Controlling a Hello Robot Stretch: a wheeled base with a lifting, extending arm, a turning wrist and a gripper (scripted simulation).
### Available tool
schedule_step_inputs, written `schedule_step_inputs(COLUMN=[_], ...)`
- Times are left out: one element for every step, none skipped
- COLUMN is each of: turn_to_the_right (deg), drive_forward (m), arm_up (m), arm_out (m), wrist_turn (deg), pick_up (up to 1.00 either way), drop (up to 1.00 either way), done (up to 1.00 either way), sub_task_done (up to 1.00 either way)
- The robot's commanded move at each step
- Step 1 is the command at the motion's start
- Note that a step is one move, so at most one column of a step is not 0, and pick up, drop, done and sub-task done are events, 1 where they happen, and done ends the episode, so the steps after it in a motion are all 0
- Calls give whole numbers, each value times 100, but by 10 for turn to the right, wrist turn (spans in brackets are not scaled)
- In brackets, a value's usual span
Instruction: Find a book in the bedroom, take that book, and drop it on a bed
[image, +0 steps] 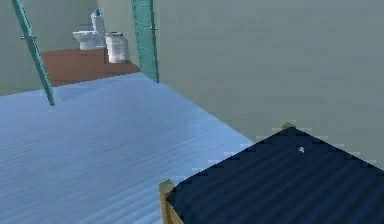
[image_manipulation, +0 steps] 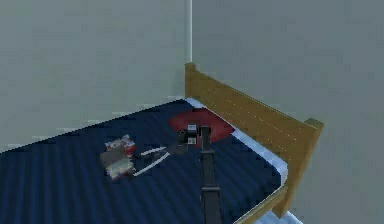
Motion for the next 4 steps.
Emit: schedule_step_inputs(turn_to_the_right=[0, 0, 0, 0], drive_forward=[0, 0, 0, 0], arm_up=[-32, 0, 10, 0], arm_out=[0, 0, 0, -8], wrist_turn=[0, 0, 0, 0], pick_up=[0, 0, 0, 0], drop=[0, 100, 0, 0], done=[0, 0, 0, 0], sub_task_done=[0, 0, 0, 0])
